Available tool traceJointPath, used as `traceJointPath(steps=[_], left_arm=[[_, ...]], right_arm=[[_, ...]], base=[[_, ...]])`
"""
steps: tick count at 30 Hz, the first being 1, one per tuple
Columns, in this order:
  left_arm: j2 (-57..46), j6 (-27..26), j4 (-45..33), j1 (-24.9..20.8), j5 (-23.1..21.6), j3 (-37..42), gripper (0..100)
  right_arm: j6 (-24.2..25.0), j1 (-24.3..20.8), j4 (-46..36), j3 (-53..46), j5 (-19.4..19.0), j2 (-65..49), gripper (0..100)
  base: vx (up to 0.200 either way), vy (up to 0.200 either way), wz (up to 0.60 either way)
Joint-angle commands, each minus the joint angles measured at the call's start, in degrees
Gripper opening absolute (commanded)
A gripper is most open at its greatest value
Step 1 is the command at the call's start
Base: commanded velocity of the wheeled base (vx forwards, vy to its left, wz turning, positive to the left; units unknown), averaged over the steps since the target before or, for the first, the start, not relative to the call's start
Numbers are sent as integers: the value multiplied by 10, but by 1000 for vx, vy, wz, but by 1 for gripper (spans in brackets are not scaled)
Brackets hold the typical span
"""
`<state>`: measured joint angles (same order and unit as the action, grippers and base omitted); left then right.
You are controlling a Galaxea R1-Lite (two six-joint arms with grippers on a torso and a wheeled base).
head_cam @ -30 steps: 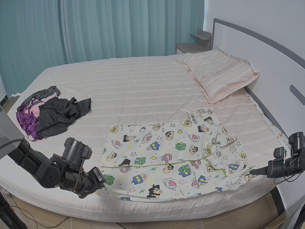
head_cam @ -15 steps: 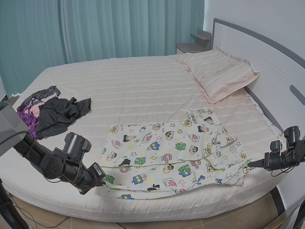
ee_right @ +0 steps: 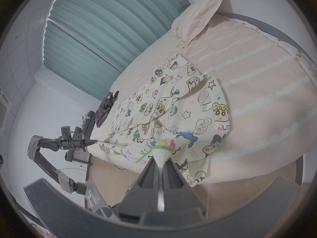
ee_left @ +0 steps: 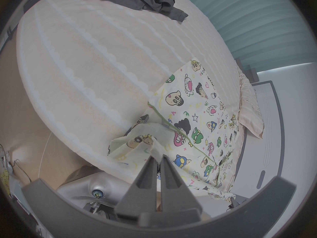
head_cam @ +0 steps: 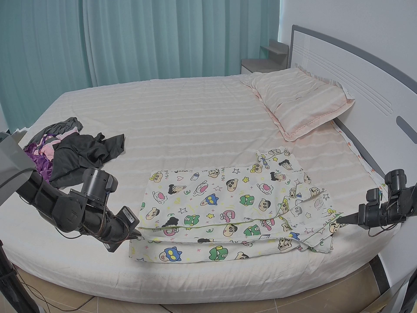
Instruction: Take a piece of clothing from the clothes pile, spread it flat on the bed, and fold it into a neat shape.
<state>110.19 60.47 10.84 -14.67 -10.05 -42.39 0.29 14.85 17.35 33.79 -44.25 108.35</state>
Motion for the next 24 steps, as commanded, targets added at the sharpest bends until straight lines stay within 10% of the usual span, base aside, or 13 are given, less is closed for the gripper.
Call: traceJointPath(steps=[1,24], left_arm=[[9,0,1,2,-1,-15,0],[103,28,1,12,6,-105,0]], right_arm=[[1,1,1,21,0,22,0],[22,-20,1,114,10,80,0]], base=[[0,0,0],[0,0,0]])
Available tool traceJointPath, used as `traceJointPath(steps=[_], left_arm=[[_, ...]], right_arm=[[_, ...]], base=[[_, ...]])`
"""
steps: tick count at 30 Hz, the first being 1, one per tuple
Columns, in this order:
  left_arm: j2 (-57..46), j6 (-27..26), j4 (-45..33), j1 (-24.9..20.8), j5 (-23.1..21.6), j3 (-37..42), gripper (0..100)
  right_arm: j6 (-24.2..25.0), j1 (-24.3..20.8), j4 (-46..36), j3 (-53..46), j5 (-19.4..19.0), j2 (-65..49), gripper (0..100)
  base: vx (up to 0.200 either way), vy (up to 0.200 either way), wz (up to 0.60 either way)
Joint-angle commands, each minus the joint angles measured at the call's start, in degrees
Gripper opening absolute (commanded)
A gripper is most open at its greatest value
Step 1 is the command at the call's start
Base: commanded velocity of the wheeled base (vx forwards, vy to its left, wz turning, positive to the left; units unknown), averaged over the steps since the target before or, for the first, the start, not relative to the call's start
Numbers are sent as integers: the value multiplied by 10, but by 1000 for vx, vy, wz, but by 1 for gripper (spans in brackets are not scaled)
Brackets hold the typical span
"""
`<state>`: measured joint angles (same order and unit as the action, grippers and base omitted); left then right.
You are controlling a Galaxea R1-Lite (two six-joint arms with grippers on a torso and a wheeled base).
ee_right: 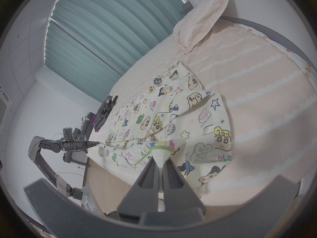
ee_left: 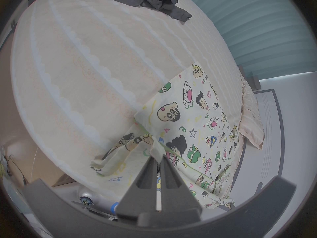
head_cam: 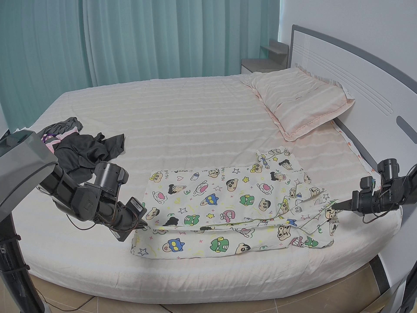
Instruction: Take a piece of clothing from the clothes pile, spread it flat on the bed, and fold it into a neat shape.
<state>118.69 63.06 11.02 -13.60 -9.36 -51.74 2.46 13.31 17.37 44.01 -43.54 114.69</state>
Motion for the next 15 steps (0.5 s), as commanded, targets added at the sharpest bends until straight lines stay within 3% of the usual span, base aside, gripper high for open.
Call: traceJointPath(steps=[1,8,15], left_arm=[[27,2,0,2,2,-21,0],[46,2,-3,2,9,-45,0],[64,2,-4,-1,46,-62,0]], right_arm=[[0,-7,0,20,14,26,0],[3,-8,-1,42,20,43,0],[37,-23,0,70,21,59,0]], base=[[0,0,0],[0,0,0],[0,0,0]])
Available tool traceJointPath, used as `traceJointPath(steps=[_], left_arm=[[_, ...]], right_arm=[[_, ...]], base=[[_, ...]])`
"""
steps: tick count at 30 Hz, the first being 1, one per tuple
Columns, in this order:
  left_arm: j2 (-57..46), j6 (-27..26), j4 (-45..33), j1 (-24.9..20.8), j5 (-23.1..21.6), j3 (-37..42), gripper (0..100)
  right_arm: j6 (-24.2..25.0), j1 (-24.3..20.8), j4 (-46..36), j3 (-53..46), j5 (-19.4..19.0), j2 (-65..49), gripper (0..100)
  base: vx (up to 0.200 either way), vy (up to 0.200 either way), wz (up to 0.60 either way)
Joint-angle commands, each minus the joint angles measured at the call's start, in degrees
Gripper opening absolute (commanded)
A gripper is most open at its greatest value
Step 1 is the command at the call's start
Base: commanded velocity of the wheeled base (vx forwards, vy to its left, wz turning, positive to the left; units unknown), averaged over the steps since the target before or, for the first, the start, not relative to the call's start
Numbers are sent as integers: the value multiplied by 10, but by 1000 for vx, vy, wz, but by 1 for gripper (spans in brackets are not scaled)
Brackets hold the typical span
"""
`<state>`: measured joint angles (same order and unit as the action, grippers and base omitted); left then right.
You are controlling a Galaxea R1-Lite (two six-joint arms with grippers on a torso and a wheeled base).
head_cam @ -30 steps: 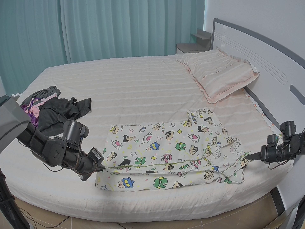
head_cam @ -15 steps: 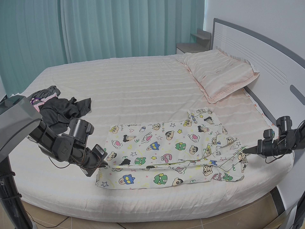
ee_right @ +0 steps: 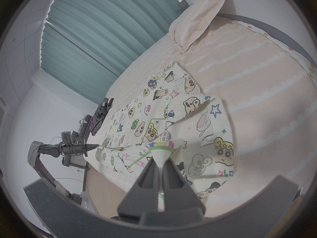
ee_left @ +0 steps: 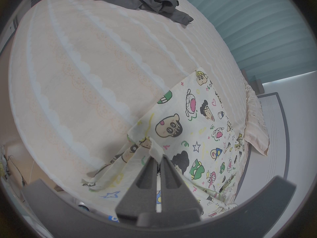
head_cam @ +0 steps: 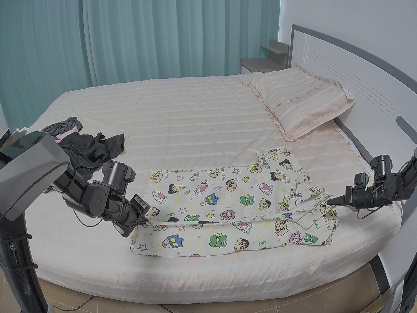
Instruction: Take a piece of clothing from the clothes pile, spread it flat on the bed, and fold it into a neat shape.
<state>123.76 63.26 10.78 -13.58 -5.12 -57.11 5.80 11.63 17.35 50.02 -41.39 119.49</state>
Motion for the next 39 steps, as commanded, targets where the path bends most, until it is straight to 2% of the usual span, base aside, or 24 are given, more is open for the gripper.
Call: traceJointPath(steps=[1,8,15,27,28,30,31,39], left_arm=[[13,0,-1,-1,4,-9,0],[17,0,-1,-3,8,-15,0],[29,0,-2,-5,16,-29,0],[42,-1,-5,-7,21,-55,0],[42,-1,-8,-7,22,-56,100],[42,-1,-22,-7,22,-63,100],[42,0,-30,-7,22,-68,100],[14,4,-52,9,22,-65,100]], right_arm=[[3,-6,1,11,2,13,0],[7,-6,1,18,2,27,0],[9,-6,1,46,24,51,0],[10,-7,1,61,24,73,0],[10,-7,1,62,24,73,0],[11,-9,1,63,24,77,0],[15,-9,1,62,24,77,100],[59,12,1,35,25,21,100]], base=[[0,0,0],[0,0,0],[0,0,0],[0,0,0],[0,0,0],[0,0,0],[0,0,0],[0,0,0]])
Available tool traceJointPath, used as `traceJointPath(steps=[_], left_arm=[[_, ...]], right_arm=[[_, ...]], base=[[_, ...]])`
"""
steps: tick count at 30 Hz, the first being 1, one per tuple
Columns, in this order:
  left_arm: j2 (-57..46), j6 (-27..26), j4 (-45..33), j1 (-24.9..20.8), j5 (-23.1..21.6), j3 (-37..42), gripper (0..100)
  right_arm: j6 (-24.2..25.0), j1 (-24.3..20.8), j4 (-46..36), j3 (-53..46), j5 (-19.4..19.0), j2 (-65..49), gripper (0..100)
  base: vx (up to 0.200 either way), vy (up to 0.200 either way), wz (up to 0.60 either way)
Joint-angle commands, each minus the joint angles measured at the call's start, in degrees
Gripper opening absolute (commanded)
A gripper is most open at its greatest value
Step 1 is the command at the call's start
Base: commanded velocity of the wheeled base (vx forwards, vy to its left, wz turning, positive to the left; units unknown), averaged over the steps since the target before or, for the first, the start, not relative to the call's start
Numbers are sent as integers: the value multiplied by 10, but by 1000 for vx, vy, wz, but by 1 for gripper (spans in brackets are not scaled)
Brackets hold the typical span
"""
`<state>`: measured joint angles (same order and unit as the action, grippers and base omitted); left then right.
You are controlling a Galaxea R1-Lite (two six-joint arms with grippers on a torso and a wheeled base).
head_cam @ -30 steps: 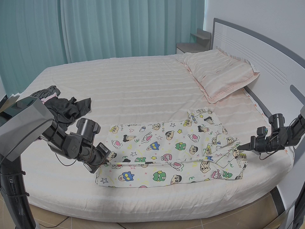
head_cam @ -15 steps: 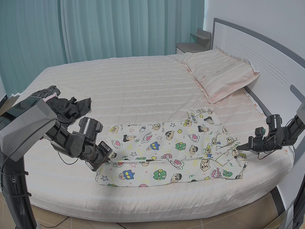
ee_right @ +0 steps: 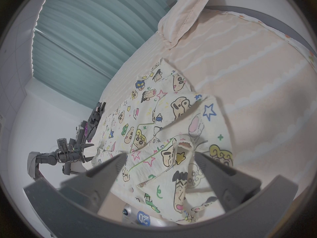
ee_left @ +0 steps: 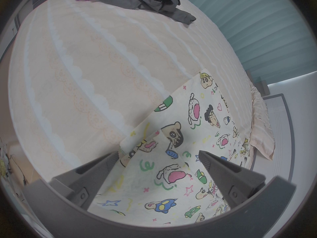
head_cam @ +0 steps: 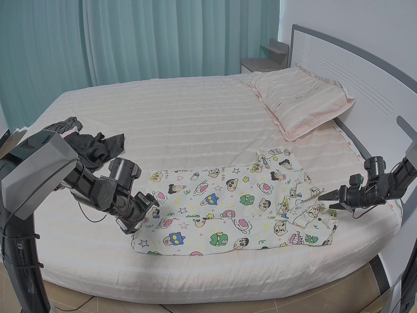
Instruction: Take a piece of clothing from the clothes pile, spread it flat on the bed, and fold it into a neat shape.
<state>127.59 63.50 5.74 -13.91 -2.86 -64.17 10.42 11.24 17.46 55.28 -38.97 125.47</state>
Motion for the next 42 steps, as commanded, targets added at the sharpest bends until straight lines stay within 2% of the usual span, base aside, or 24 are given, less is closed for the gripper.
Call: traceJointPath(steps=[1,4,7,8,10,11,12,14,16,17,18,19,22,23,24,27,35,42], left_arm=[[-24,1,-2,13,0,5,100],[-74,1,-2,35,-10,34,100],[-113,1,-2,56,-29,55,100],[-150,4,-2,77,-57,75,100],[-183,9,-3,95,-85,92,100],[-216,27,-2,107,-114,112,100],[-226,33,-2,108,-119,118,100],[-265,44,2,110,-136,154,100],[-297,45,5,107,-142,189,100],[-307,46,7,103,-147,203,100],[-307,46,7,103,-147,203,100],[-320,52,9,89,-156,228,100],[-330,92,24,72,-158,245,100],[-331,94,26,72,-158,247,100],[-331,102,45,71,-159,263,100],[-328,102,80,71,-159,286,100],[-322,101,150,76,-159,344,100],[-299,102,183,75,-160,351,100]], right_arm=[[13,16,0,-18,0,-39,100],[62,29,0,-52,8,-101,100],[118,26,0,-84,35,-148,100],[168,17,3,-106,67,-179,100],[217,4,18,-132,93,-203,100],[273,-12,49,-166,124,-225,100],[290,-18,59,-176,134,-230,100],[376,-44,118,-219,192,-246,100],[441,-75,165,-250,243,-247,100],[461,-89,184,-265,264,-244,100],[461,-89,184,-265,264,-244,100],[485,-119,221,-296,302,-231,100],[489,-148,277,-316,329,-186,100],[489,-149,280,-317,330,-183,100],[490,-155,326,-320,340,-157,100],[492,-155,382,-322,344,-124,100],[491,-176,409,-317,348,-74,100],[491,-172,430,-297,350,-37,100]], base=[[0,0,0],[0,0,0],[0,0,0],[0,0,0],[0,0,0],[0,0,0],[0,0,0],[0,0,0],[0,0,0],[0,0,0],[0,0,0],[0,0,0],[0,0,0],[0,0,0],[0,0,0],[0,0,0],[0,0,0],[0,0,0]])
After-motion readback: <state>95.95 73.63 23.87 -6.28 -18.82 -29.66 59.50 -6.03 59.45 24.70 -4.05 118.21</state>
